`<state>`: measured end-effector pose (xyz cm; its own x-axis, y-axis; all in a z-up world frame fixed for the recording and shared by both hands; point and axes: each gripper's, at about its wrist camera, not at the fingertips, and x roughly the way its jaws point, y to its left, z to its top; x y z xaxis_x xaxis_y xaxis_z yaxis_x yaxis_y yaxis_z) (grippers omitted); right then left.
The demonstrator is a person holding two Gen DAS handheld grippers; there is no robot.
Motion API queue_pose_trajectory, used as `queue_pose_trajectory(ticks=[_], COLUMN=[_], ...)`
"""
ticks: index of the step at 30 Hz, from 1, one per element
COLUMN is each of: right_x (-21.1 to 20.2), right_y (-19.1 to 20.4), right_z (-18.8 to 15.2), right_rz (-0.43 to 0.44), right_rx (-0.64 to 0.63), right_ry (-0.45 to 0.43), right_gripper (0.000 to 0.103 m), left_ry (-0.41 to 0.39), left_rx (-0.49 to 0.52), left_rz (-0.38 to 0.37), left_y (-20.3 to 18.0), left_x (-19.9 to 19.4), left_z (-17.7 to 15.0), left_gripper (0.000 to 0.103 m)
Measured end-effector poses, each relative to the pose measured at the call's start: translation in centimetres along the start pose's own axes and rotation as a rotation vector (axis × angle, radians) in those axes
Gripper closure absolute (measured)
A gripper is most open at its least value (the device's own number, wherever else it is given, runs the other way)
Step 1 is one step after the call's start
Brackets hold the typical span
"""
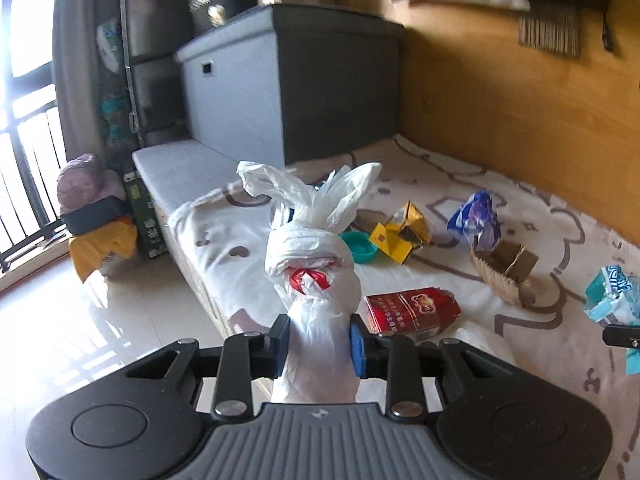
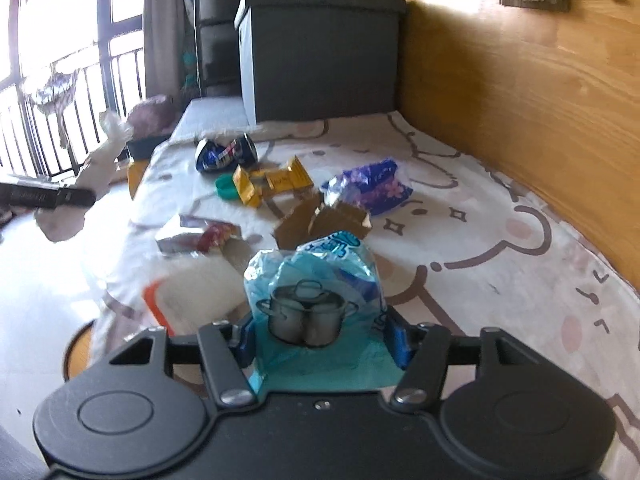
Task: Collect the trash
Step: 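Carry both held bags over to the yellow wastebasket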
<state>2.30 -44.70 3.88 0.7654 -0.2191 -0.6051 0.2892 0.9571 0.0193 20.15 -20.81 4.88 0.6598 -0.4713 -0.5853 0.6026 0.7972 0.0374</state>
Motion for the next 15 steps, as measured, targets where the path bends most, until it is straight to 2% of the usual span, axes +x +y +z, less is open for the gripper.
queue_pose_trajectory(ticks=[8, 15], right_x=[-2.3, -3.4], right_y=[2.3, 6.4], right_z=[0.9, 2.2], right_rz=[0.010, 0.026], right_rx=[0.049, 0.017], right_ry=[-0.049, -0.103], right_gripper=[0.041, 0.041], left_ry=[-0.042, -0.051], left_rx=[-0.063, -0.122], left_rz=[0.044, 0.073], left_y=[1.1, 2.7], left_x=[-5.3, -7.9], left_z=[-1.5, -3.0], left_gripper=[0.071, 0.071])
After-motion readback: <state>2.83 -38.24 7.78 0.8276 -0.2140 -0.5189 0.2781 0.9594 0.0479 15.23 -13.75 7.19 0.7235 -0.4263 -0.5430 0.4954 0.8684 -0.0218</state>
